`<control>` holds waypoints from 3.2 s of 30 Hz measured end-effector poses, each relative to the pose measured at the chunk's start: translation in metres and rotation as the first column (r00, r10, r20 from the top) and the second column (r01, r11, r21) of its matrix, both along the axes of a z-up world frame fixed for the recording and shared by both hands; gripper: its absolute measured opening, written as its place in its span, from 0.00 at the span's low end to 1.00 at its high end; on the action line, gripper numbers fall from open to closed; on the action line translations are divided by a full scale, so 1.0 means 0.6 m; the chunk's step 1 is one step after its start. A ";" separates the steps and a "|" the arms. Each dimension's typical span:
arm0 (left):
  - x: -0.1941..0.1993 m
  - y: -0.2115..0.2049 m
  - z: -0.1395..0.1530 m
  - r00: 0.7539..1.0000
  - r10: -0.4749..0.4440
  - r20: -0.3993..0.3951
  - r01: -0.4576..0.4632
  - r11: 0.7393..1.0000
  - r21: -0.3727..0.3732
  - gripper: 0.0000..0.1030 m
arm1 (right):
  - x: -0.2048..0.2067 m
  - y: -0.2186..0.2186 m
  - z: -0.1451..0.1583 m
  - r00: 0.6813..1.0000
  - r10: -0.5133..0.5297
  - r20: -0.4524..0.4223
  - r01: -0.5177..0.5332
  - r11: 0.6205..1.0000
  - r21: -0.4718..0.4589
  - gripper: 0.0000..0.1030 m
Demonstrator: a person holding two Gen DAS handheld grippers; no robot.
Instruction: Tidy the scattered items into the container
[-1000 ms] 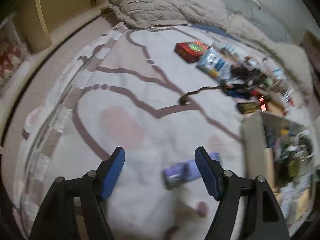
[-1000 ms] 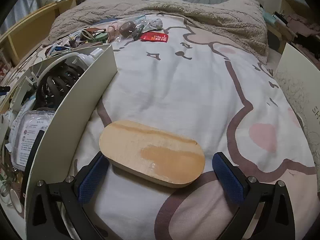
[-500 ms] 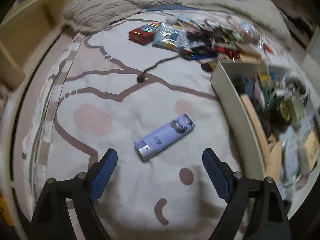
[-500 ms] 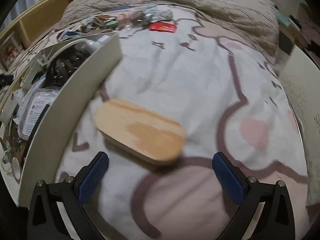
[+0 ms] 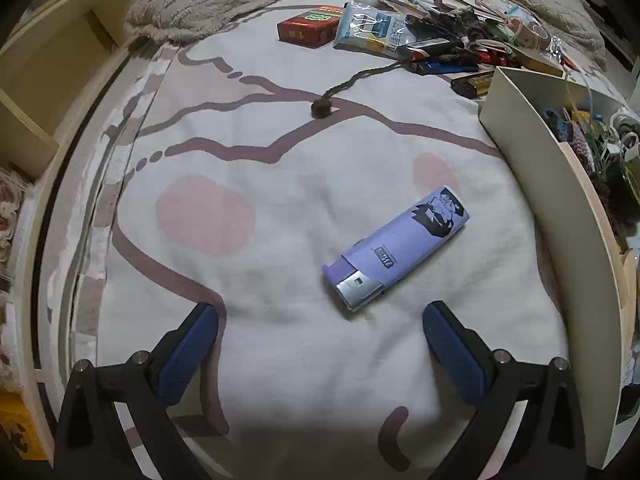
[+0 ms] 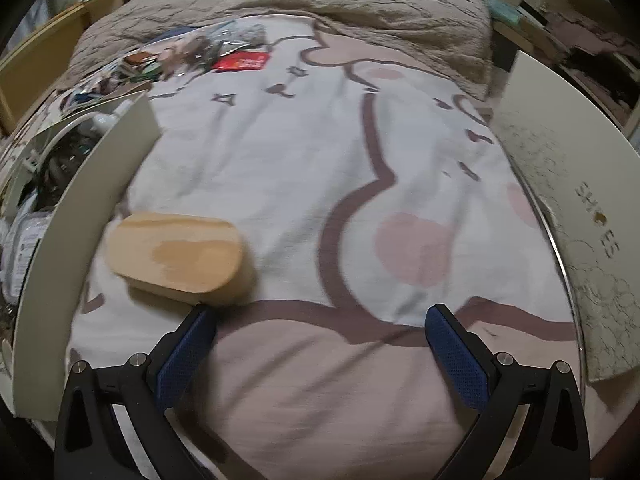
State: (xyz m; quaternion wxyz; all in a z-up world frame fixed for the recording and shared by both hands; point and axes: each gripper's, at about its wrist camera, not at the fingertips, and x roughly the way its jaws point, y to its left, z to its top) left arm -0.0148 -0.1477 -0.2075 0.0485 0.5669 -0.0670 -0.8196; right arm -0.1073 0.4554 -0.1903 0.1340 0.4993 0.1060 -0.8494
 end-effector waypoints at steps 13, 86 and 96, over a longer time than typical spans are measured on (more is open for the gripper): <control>-0.014 -0.043 0.023 0.988 0.131 -0.082 -0.135 0.990 -0.042 1.00 | 0.012 -0.009 0.020 0.998 0.057 -0.041 -0.060 0.996 -0.072 1.00; -0.035 0.046 -0.012 0.971 -0.171 -0.170 0.177 0.984 0.023 1.00 | 0.015 -0.102 -0.018 0.991 0.007 -0.130 -0.015 0.998 -0.059 0.97; -0.024 0.046 0.003 0.985 -0.082 -0.153 0.093 0.993 0.067 0.78 | 0.026 -0.101 -0.006 0.990 0.004 -0.140 -0.019 0.994 -0.105 0.87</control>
